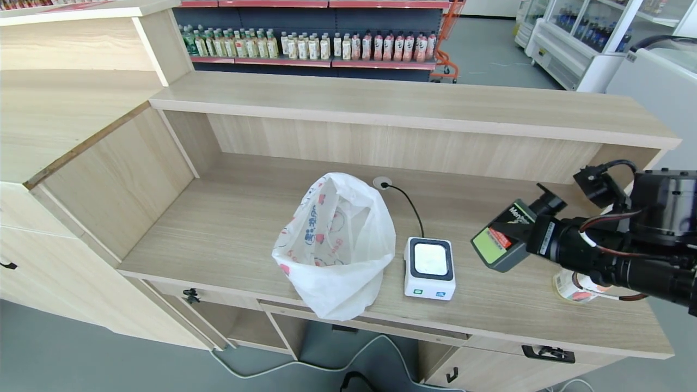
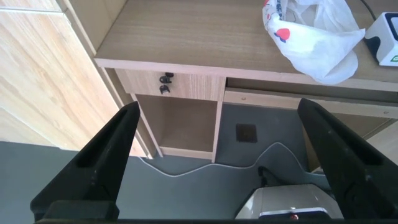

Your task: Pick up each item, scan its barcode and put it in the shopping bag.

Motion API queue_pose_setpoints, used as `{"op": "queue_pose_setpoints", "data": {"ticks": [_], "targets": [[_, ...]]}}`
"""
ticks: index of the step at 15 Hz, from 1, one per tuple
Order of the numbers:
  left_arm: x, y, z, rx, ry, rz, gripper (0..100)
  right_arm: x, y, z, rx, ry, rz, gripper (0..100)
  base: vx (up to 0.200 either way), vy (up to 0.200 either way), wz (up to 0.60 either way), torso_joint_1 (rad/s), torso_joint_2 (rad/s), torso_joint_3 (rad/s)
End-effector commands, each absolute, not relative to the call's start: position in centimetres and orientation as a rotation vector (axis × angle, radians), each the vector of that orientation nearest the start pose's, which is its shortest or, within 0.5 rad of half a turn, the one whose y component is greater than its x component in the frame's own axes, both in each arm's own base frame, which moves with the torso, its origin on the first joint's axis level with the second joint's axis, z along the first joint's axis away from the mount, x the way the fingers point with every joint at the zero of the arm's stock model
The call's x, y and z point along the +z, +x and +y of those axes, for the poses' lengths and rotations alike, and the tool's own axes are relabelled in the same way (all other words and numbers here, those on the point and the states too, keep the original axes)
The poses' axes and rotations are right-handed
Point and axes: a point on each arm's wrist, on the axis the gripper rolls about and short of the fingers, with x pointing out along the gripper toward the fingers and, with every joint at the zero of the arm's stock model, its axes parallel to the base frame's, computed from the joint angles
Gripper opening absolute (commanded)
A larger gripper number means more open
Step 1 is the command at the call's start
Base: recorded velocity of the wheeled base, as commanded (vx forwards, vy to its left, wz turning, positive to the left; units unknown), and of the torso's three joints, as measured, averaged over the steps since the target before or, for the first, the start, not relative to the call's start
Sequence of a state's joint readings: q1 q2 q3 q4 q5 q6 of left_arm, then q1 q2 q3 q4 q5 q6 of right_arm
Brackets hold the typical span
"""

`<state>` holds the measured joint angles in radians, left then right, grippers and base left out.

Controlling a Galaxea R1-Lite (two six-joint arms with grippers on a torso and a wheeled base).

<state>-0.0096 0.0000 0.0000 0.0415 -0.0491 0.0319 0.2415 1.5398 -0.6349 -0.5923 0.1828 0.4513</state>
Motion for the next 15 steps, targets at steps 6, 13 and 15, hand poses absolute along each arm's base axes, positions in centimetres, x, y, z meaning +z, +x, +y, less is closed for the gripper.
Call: {"op": "queue_pose_setpoints", "data": {"ticks": [6, 13, 15], "targets": [[7.1, -2.3, -0.1, -0.059, 0.031, 0.042, 100, 15.1, 26.7, 9.3, 0.419, 0.41, 0.442, 0, 0.0, 0.0, 0.0, 0.0, 0.0, 0.0], [7.1, -2.3, -0.1, -0.059, 0.031, 0.042, 100, 13.7, 29.2, 10.7, 0.453, 0.281, 0.412, 0, 0.0, 0.0, 0.0, 0.0, 0.0, 0.0], [7.1, -2.3, -0.1, -0.059, 0.031, 0.042, 100, 13.5, 30.0, 10.9, 0.458, 0.27, 0.397, 0, 0.0, 0.0, 0.0, 0.0, 0.0, 0.0]]}}
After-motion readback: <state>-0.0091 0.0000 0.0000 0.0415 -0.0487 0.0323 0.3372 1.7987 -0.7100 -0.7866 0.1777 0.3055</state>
